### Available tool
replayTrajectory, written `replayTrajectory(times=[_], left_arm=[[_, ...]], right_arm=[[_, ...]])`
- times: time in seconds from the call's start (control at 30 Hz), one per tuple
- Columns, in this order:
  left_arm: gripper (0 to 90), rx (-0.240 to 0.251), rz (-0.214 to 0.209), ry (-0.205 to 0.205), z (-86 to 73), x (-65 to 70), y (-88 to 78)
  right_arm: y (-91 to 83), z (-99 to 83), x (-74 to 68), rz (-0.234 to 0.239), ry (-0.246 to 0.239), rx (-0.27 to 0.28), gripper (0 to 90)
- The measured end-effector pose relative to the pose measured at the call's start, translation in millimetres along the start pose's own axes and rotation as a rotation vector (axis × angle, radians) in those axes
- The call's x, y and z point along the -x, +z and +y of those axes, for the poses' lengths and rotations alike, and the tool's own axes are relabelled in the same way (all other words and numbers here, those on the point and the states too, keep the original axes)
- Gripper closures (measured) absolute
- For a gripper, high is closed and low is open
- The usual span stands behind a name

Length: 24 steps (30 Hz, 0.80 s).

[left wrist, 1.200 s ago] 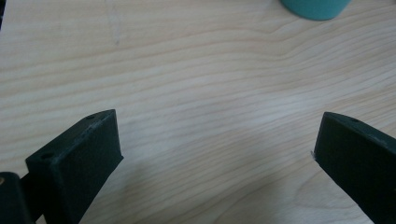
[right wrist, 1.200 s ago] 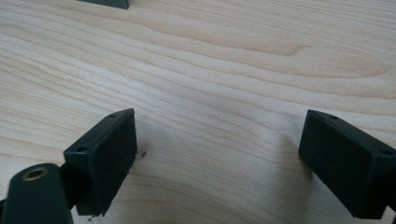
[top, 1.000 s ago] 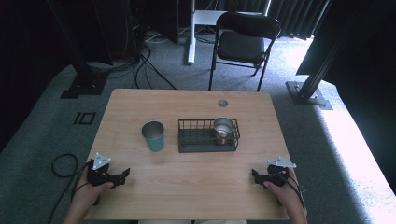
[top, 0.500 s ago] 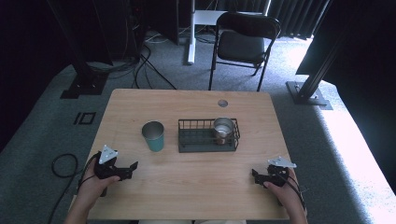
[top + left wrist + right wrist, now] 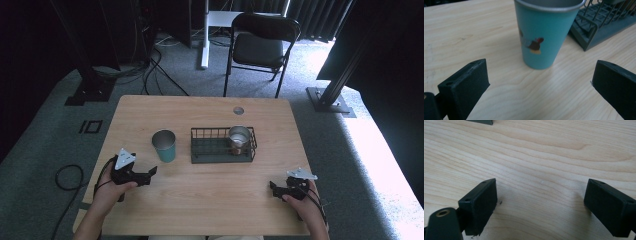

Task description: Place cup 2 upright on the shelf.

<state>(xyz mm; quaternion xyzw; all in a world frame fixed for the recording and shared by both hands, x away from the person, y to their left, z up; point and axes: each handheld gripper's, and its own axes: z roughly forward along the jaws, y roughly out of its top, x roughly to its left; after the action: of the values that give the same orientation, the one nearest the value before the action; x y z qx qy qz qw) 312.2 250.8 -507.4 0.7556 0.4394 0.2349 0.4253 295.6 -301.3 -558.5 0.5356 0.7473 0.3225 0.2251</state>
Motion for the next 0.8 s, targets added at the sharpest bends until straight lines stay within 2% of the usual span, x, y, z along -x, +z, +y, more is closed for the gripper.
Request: replayTrajectory(times=[0.4,0.7,0.8], left_arm=[[1.3,0.023,-0.001,0.017,11.7,4.5,20.4],[1.3,0.046,0.019,0.028,18.9,5.4,37.7],[1.3,0.062,0.038,0.032,19.6,6.4,40.9]], right_arm=[[0.0,0.1,-0.3,-0.001,0.001,-0.001,11.0],[0.0,0.0,-0.3,-0.001,0.001,-0.001,11.0],[0.0,0.0,-0.3,-0.001,0.001,-0.001,11.0]])
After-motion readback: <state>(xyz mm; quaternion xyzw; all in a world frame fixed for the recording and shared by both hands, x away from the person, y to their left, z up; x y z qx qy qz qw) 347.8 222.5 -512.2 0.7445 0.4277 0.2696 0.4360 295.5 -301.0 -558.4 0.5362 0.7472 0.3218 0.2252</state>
